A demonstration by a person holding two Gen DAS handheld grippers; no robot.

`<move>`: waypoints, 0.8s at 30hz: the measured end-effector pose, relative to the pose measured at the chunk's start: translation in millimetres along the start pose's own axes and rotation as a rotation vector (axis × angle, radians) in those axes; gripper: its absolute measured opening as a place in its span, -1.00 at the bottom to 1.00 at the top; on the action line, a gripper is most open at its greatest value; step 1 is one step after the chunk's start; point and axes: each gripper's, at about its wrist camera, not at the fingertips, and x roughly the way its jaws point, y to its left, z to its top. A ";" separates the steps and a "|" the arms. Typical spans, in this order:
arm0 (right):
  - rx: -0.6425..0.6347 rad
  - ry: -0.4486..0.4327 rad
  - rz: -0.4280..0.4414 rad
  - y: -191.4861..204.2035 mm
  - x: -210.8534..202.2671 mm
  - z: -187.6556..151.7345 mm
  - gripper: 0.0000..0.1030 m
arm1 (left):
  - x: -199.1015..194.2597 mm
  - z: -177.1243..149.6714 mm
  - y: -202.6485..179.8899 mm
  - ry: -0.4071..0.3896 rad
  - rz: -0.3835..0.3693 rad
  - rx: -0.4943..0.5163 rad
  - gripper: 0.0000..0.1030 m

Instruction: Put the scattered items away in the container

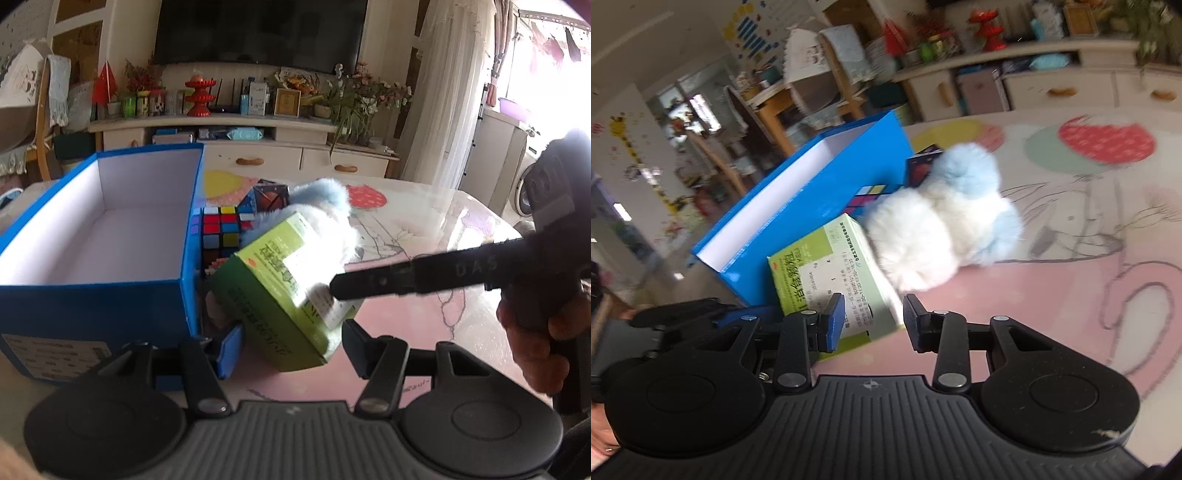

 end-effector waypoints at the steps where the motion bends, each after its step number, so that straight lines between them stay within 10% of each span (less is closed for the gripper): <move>1: 0.004 0.009 0.013 -2.6 0.8 2.8 -0.06 | 1.4 -0.4 0.4 0.003 -0.003 -0.002 0.14; 17: 0.199 0.104 0.239 -49.5 25.3 19.4 0.39 | 17.4 2.3 10.4 0.025 -0.044 -0.063 0.19; 24: 0.094 0.123 0.273 -35.4 32.6 14.9 0.37 | 21.4 4.9 13.9 0.034 -0.021 -0.062 0.40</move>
